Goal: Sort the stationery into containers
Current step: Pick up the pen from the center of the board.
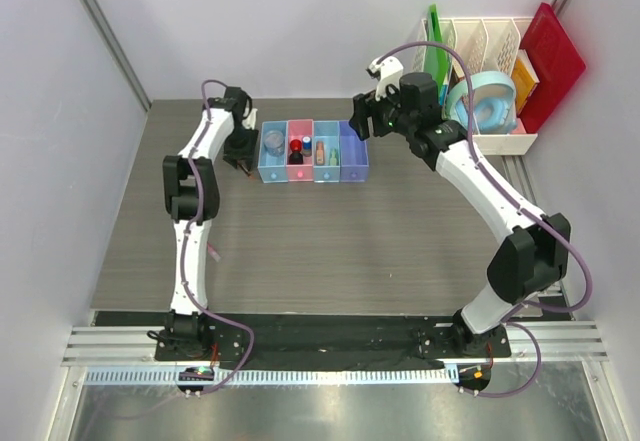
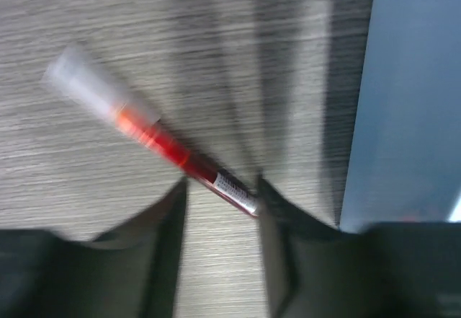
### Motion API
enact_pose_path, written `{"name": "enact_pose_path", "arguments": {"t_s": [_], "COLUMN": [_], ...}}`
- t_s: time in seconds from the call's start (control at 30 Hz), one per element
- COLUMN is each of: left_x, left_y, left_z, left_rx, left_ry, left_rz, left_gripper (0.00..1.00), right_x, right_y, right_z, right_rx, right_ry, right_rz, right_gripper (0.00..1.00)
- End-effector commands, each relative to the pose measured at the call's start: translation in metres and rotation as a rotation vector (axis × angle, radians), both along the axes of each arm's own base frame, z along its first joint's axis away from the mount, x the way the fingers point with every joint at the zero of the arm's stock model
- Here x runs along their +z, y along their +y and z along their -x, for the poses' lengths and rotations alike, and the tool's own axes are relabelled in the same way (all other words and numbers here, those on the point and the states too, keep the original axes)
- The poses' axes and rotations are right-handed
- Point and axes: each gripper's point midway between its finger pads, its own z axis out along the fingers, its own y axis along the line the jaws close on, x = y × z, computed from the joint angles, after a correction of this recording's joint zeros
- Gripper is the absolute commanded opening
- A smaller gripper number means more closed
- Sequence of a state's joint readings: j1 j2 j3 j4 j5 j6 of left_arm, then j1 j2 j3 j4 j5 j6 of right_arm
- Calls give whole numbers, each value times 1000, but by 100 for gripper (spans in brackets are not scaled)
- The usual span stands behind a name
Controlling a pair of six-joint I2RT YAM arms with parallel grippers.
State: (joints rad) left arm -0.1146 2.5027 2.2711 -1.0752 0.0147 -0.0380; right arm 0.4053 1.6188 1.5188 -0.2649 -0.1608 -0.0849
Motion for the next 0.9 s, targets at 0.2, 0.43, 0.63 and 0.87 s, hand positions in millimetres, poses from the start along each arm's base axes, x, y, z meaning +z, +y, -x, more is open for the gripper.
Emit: {"name": "enact_pose_path", "arguments": {"t_s": [0.2, 0.43, 0.63, 0.87], "left_x": [-40, -5, 67, 161], "left_y": [13, 26, 33, -26], "left_z": [51, 54, 52, 64], "left_rx": [-51, -23, -39, -180], "left_ry": [161, 76, -89, -279], "left_rz": [-31, 6, 66, 348], "left_gripper": [0, 0, 0, 0], "right_x": [55, 48, 25, -51], "right_y": [-2, 2, 5, 11], "right_z": [25, 28, 27, 24], "right_rx": [22, 44, 60, 60], "right_ry": [-93, -73, -28, 82], "right_rz": [-109, -124, -105, -56], "right_gripper": [74, 74, 74, 74]}}
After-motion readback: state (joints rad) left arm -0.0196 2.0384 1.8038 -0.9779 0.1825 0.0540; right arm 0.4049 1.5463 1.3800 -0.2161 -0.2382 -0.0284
